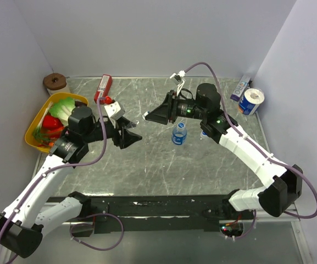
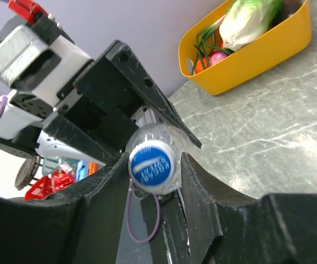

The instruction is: Unscrew the bottle caps

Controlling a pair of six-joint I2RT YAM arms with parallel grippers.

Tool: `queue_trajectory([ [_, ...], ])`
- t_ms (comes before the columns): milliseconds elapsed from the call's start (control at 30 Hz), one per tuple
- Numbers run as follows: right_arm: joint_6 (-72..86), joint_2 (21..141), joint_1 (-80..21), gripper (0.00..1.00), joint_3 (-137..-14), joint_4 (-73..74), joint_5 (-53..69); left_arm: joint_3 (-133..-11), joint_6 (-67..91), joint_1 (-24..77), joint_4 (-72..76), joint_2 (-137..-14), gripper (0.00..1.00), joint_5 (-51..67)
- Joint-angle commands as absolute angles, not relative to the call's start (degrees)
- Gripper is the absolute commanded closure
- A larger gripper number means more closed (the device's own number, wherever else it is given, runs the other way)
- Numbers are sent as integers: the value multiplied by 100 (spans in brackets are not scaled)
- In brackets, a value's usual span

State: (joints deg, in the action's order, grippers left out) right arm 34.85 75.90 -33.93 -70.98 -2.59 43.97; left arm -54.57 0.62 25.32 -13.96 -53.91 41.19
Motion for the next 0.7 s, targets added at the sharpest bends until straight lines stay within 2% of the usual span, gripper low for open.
queue_trajectory([
  [0,3191,7269,-3419,48,-7110,-194,4281,-5528,158,2479,-1037,-5238,57,4359],
  [667,2786,7189,-3261,46,-6987,316,3938,-5511,123,2435,-1037,-5098,57,4456],
])
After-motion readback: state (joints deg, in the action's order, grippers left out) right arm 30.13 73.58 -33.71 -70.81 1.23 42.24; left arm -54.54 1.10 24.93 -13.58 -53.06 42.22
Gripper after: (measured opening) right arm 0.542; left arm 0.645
